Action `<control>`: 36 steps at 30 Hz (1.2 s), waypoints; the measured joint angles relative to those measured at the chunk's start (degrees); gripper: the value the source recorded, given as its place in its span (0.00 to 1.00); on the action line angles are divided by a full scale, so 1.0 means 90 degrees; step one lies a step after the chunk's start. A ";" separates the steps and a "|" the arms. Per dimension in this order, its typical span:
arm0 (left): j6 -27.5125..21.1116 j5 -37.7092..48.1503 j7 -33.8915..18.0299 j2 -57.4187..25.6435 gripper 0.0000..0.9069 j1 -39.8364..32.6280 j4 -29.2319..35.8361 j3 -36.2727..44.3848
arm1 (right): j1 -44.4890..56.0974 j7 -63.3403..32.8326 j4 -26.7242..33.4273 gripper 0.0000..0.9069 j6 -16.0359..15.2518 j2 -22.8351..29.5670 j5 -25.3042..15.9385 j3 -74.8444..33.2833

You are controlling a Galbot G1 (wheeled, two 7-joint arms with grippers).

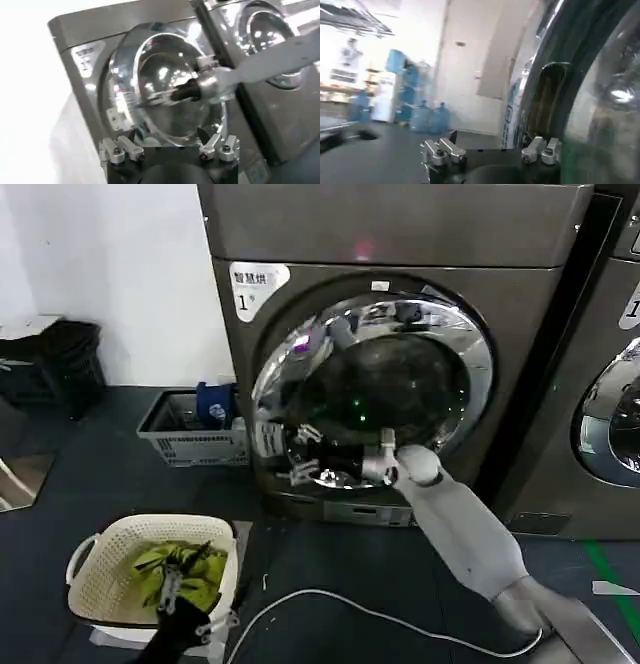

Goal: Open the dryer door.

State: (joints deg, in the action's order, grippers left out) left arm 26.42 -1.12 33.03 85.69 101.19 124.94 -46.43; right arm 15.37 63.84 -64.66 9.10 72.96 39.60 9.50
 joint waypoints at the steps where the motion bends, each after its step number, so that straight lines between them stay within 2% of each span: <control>1: -0.0053 0.0070 -0.0027 -0.0021 1.00 -0.0029 -0.0020 -0.0043 | 0.0043 0.0139 -0.0058 1.00 -0.0011 -0.0044 0.0031 -0.0020; 20: -0.1508 0.1826 -0.0123 -0.0772 1.00 -0.1179 -0.0626 -0.1086 | 0.0939 0.1885 -0.1680 1.00 -0.0191 -0.1402 0.0932 -0.0476; 27: -0.1966 0.1915 -0.0138 -0.1080 1.00 -0.1879 -0.0945 -0.0800 | 0.1412 0.2190 -0.2396 1.00 -0.0320 -0.1922 0.0990 -0.0906; 36: -0.2172 0.1918 -0.0093 -0.1526 1.00 -0.2626 -0.1303 -0.0075 | 0.2420 0.2210 -0.3327 1.00 -0.0413 -0.2660 0.0984 -0.1927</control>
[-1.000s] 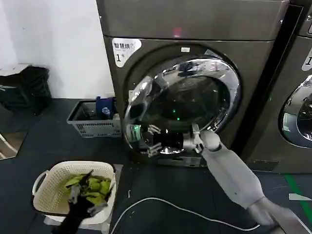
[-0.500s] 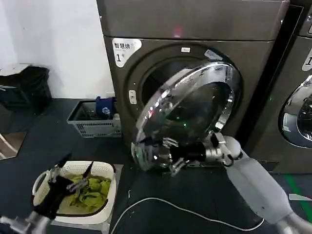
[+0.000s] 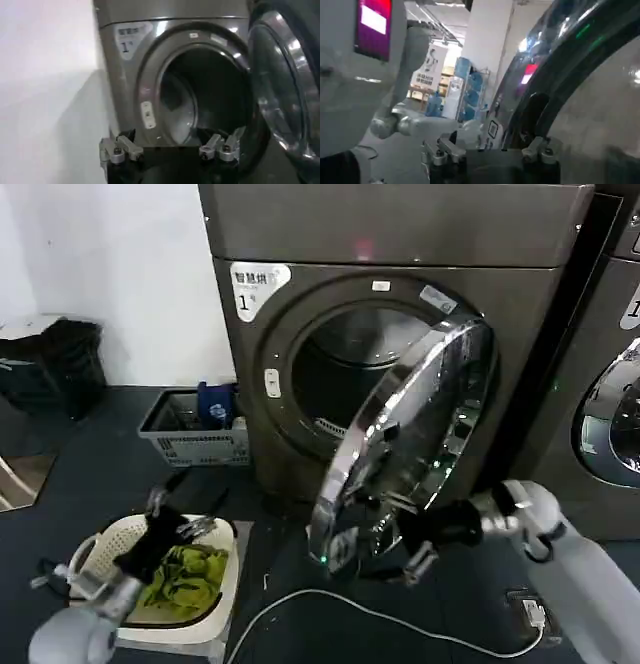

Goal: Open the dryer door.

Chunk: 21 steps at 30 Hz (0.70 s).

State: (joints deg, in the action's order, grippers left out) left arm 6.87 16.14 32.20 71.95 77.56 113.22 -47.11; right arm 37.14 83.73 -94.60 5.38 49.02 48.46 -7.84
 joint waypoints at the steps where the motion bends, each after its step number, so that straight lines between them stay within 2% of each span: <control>1: -0.0003 -0.0006 0.0012 -0.0040 1.00 -0.0081 -0.0039 0.0084 | 0.0175 0.0002 -0.0106 1.00 0.0000 -0.0099 0.0000 -0.0175; 8: -0.0005 -0.0119 0.0093 -0.0267 1.00 -0.0705 -0.0348 0.0796 | 0.1389 0.0003 -0.0472 1.00 0.0115 -0.0552 -0.0001 -0.1558; 11: -0.0005 -0.0172 0.0141 -0.0314 1.00 -0.0977 -0.0489 0.1140 | 0.1965 0.0002 -0.0503 1.00 0.0295 -0.0614 0.0019 -0.2233; 15: 0.0031 -0.0213 0.0213 -0.0330 1.00 -0.1294 -0.0683 0.1551 | 0.2792 -0.0042 -0.0567 1.00 0.0520 -0.0548 -0.0022 -0.3165; 21: 0.0101 -0.0250 0.0428 -0.0295 1.00 -0.1753 -0.0965 0.2294 | 0.4141 -0.0384 -0.0744 1.00 0.0957 -0.0145 0.0004 -0.4957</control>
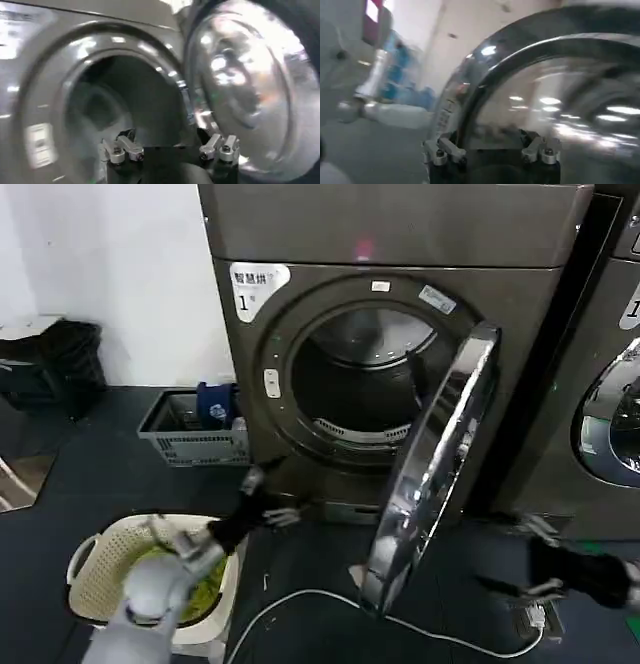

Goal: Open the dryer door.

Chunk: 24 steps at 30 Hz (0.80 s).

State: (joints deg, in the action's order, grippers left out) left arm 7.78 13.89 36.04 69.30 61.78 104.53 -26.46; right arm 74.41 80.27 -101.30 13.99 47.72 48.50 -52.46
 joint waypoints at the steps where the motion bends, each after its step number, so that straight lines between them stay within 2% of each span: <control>1: 0.0014 -0.0009 0.0025 0.0013 1.00 -0.0065 -0.0022 0.0143 | 0.0242 -0.0094 -0.0021 1.00 0.0095 0.0096 -0.0016 -0.0304; 6: 0.0082 -0.0067 0.0058 0.0160 1.00 -0.0464 -0.0242 0.0907 | 0.1275 -0.0723 -0.0056 1.00 0.0548 0.0638 -0.0276 -0.1712; 11: 0.0157 -0.0058 0.0059 0.0350 1.00 -0.0915 -0.0498 0.1576 | 0.1990 -0.2000 0.0033 1.00 0.1022 0.1224 -0.1121 -0.3156; 16: 0.0249 -0.0045 0.0059 0.0557 1.00 -0.1381 -0.0797 0.2163 | 0.2318 -0.3936 0.0090 1.00 0.1111 0.1649 -0.2002 -0.4202; 18: 0.0271 -0.0035 0.0054 0.0634 1.00 -0.1583 -0.0933 0.2367 | 0.2339 -0.4718 0.0207 1.00 0.1051 0.1782 -0.2540 -0.4621; 20: 0.0283 -0.0036 0.0034 0.0723 1.00 -0.1767 -0.1077 0.2546 | 0.2335 -0.5475 0.0339 1.00 0.0832 0.1892 -0.3039 -0.5001; 21: 0.0288 -0.0034 0.0028 0.0763 1.00 -0.1849 -0.1138 0.2632 | 0.2324 -0.5839 0.0395 1.00 0.0680 0.1940 -0.3231 -0.5168; 24: 0.0303 -0.0060 0.0037 0.0886 1.00 -0.2039 -0.1305 0.2905 | 0.2258 -0.6910 0.0422 1.00 -0.0103 0.2075 -0.3706 -0.5662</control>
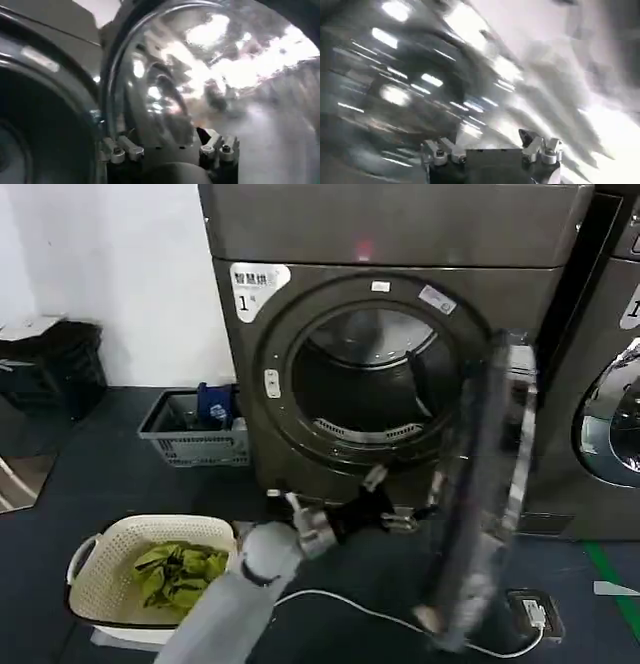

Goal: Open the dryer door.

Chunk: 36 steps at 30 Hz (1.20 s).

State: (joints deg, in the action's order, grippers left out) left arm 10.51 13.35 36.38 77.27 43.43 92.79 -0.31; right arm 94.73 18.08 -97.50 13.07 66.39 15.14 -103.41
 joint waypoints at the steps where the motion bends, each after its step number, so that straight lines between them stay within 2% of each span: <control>1: 0.0010 -0.0006 -0.0001 0.0054 1.00 -0.0070 -0.0075 0.0081 | -0.0018 -0.0279 -0.0015 1.00 -0.0300 0.0046 -0.0040 -0.0146; 4: 0.0035 -0.0049 -0.0001 0.0173 1.00 -0.0241 -0.0229 0.0255 | -0.0120 -0.1051 -0.0017 1.00 -0.0962 0.0168 -0.0364 -0.0524; 7: 0.0064 -0.0115 -0.0004 0.0311 1.00 -0.0415 -0.0409 0.0411 | -0.0169 -0.1617 0.0094 1.00 -0.1307 0.0287 -0.0621 -0.0861; 9: 0.0091 -0.0157 -0.0004 0.0418 1.00 -0.0525 -0.0526 0.0512 | -0.0177 -0.1840 0.0178 1.00 -0.1385 0.0354 -0.0680 -0.1057; 12: 0.0114 -0.0222 -0.0018 0.0578 1.00 -0.0710 -0.0723 0.0629 | -0.0153 -0.2074 0.0340 1.00 -0.1365 0.0410 -0.0774 -0.1338; 16: 0.0166 -0.0356 -0.0018 0.0829 1.00 -0.0997 -0.1075 0.0793 | -0.0065 -0.2283 0.0585 1.00 -0.1172 0.0375 -0.0778 -0.1645; 26: 0.0432 -0.1010 -0.0340 0.1667 1.00 -0.1714 -0.2197 0.1054 | 0.0140 -0.2758 0.1232 1.00 -0.1231 0.0150 -0.0795 -0.2205; 36: 0.0627 -0.1493 -0.0544 0.1658 1.00 -0.2206 -0.3100 0.1247 | 0.0060 -0.3012 0.1391 1.00 -0.1314 0.0064 -0.0801 -0.2325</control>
State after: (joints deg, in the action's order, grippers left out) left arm 16.15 -0.09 31.49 92.19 23.57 64.89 10.91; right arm 95.27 -9.03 -84.98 1.24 66.97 7.94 -124.33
